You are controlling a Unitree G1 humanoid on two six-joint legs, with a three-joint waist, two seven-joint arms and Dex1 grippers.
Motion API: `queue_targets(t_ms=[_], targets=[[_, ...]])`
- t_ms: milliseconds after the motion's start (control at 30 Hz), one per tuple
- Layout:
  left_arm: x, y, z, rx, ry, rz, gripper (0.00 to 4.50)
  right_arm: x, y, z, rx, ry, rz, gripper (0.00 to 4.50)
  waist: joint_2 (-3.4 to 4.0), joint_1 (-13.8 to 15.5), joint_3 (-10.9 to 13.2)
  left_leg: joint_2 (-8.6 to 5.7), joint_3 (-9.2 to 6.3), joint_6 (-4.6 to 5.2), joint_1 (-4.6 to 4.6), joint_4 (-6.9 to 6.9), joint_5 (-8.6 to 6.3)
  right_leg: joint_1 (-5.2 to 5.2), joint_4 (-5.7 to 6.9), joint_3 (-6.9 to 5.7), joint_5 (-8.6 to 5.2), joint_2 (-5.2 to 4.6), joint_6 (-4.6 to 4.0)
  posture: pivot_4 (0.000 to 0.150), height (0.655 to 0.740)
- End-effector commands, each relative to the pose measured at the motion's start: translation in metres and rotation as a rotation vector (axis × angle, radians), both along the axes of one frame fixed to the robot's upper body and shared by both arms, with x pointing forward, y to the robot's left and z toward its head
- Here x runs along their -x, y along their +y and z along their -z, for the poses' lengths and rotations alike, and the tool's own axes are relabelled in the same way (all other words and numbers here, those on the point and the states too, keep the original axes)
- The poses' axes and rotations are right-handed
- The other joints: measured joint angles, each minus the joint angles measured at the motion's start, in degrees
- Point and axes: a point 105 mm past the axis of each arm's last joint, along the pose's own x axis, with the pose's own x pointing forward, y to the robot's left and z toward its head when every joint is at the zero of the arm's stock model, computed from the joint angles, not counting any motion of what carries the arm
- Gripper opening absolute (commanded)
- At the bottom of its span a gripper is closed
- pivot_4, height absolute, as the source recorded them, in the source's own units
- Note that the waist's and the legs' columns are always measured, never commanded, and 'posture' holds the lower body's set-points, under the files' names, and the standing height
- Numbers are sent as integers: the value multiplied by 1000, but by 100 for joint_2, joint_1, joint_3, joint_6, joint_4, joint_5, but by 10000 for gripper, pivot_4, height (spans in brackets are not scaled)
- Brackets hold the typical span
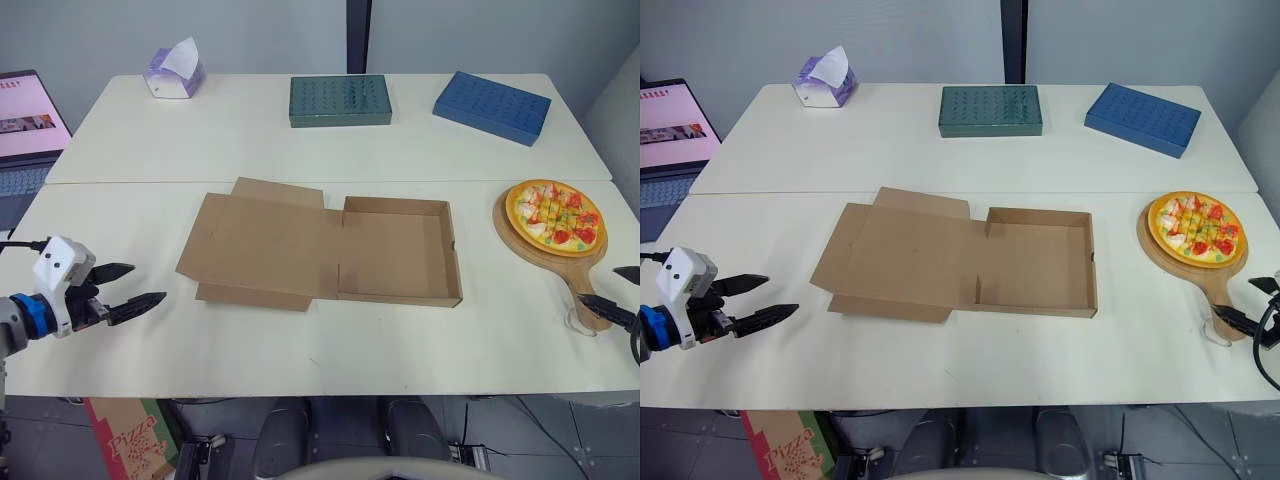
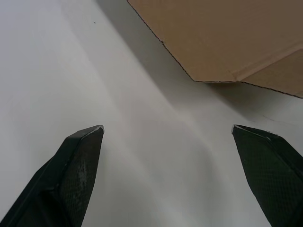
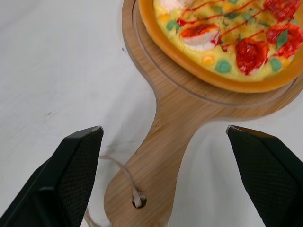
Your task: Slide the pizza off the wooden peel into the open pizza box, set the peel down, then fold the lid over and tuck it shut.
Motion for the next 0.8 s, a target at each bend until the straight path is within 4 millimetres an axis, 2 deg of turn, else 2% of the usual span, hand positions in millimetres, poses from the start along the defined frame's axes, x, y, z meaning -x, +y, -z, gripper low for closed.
queue_targets(t_ms=[33,133,300,467,567,667,800], targets=[[1,-6,-13,-9,-41,45,45000,-1,-3,-19,26,-51,-2,44791,0,-2,0,0,1,0,0,0,0,0,0,1,0,0,0,1500,7279],[0,-19,-19,-17,-58,104,45000,1,-4,-19,27,-48,-2,44791,0,0,0,0,1,0,0,0,0,0,0,1,0,0,0,1500,7279],[-7,-61,-36,-39,-125,275,45000,3,-3,-20,24,-51,-5,44791,-2,10,0,-1,1,0,-1,3,0,1,0,2,1,0,2,1500,7279],[-10,-121,-57,17,-170,497,45000,11,-3,-22,74,-34,-7,44791,-3,18,-1,-3,0,0,-4,9,0,4,0,2,4,-1,8,1500,7279],[-8,-168,-69,79,-196,683,45000,22,8,-25,56,7,-28,44791,2,35,-2,-6,-1,0,-5,11,0,3,0,2,3,-1,11,1500,7279],[-6,-205,-79,144,-227,809,45000,28,20,-29,45,25,-30,44791,-2,17,-2,-6,-3,0,-7,18,0,8,0,1,5,0,19,1500,7279],[-1,-232,-84,167,-231,924,45000,26,33,-33,32,10,4,44791,-10,-40,1,-4,-1,0,-3,22,0,10,0,4,3,3,28,1500,7279]])
